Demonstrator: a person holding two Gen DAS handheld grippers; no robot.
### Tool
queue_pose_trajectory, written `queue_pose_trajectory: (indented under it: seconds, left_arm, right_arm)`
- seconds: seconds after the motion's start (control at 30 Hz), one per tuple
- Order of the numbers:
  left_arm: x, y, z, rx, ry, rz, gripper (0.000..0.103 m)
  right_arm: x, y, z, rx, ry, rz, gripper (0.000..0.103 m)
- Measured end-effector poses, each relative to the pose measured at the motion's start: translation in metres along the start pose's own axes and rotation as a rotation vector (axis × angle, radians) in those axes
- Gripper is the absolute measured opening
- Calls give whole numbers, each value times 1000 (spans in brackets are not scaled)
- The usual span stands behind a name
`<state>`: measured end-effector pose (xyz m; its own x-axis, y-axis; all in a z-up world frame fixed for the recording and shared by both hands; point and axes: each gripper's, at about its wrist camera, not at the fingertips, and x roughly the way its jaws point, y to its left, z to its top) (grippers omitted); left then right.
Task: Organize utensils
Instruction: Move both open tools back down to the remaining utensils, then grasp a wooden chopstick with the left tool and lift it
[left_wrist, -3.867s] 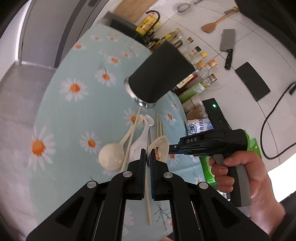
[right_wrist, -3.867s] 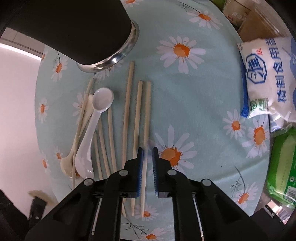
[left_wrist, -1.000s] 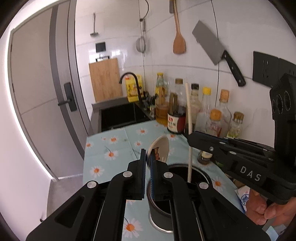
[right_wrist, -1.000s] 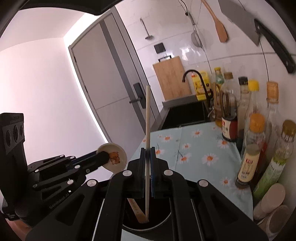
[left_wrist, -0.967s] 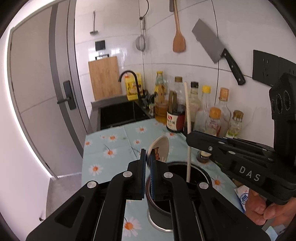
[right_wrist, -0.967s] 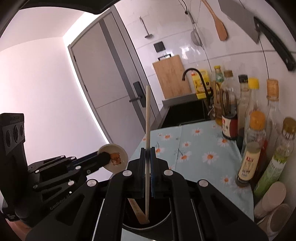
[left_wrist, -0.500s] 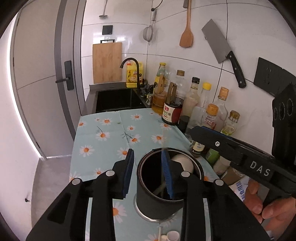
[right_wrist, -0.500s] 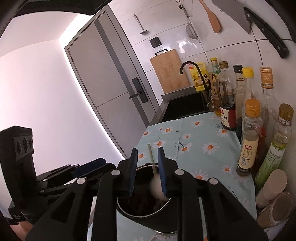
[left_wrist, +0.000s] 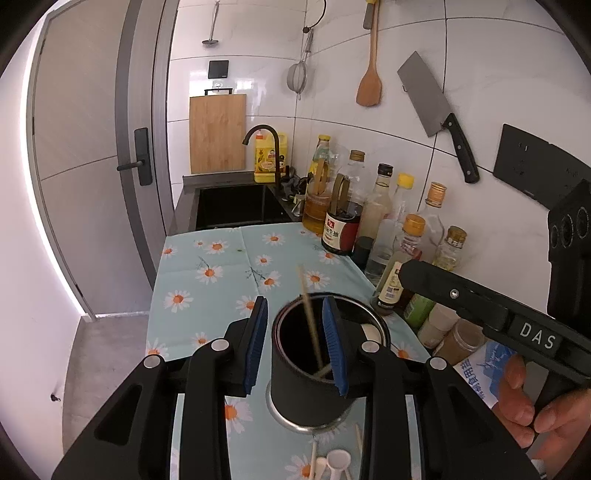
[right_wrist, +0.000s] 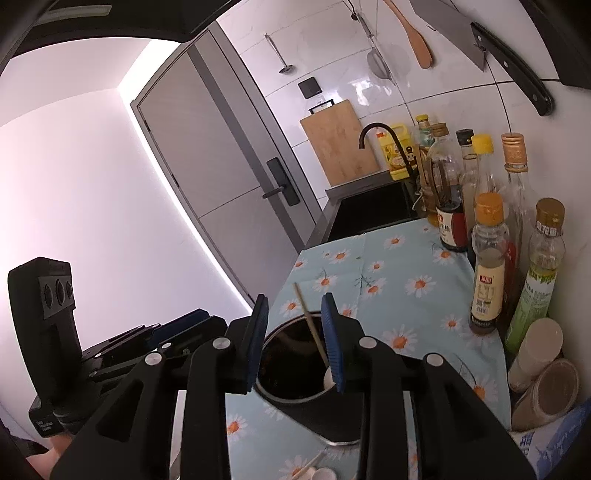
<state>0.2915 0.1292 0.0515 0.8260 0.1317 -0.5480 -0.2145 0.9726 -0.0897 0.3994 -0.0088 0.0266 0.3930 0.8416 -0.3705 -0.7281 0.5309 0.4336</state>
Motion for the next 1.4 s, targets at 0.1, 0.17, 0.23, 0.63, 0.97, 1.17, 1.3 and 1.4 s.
queue_pose_trajectory:
  seconds: [0.1,0.17,0.23,0.63,0.97,1.17,1.3,1.4]
  left_arm:
    - [-10,0,-8,-2,15,-9,30]
    - [-15,1,-15,-5,33,-16,30]
    - [-20,2,-23,-11,58,-24,30]
    - [-21,9,-75,-42,263,-70,31]
    - [32,-12,-135,77,551,-84,31]
    - [55,-16,-158,137,663,-83,31]
    - [64,-22,-166,188,717,-84,29]
    - [67,-23,-167,200,741,-81,25]
  right_arm:
    - [-11,3,-3,8,5,15,31]
    - [-18,4,-6,24,17,31,33]
    - [-25,5,-10,36,33,46,36]
    - [-39,-9,-58,109,183,65,36]
    - [-34,-44,-121,274,385,62,41]
    - [-43,-61,-145,322,403,42,41]
    - [-48,-73,-152,361,408,35,41]
    - [-49,-76,-151,371,409,35,41]
